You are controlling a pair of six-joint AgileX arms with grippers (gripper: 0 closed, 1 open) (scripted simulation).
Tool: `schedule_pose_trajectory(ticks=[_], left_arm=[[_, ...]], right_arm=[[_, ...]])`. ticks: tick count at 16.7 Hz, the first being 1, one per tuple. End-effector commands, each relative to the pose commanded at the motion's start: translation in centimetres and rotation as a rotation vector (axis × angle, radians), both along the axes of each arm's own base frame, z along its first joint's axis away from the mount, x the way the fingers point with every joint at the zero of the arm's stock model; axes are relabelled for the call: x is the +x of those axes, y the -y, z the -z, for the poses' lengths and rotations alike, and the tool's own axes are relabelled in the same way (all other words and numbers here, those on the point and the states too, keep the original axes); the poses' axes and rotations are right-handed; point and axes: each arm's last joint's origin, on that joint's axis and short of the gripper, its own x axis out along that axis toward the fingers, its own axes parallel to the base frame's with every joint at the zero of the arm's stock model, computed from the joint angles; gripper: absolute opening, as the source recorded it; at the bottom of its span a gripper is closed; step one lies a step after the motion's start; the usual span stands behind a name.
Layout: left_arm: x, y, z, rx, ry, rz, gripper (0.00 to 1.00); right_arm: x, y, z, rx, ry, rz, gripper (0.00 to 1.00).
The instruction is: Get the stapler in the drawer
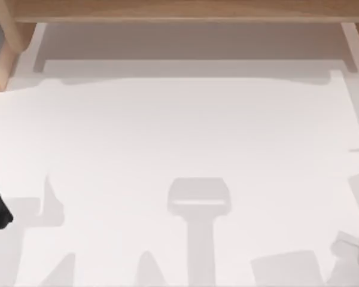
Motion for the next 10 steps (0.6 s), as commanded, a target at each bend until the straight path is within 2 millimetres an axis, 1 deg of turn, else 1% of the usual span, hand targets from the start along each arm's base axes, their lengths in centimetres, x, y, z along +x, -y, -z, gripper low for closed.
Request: schedule_pose_trajectory(ticks=[6,10], left_arm=[[0.0,0.0,0.0,0.0,0.0,0.0,1.0],[0.0,0.0,0.0,0.0,0.0,0.0,1.0]], right_arm=[[0.1,0.0,-0.1,0.0,0.004,0.001,0.0],[0.0,0.0,-1.6,-0.001,-0.009,0.002,0.0]])
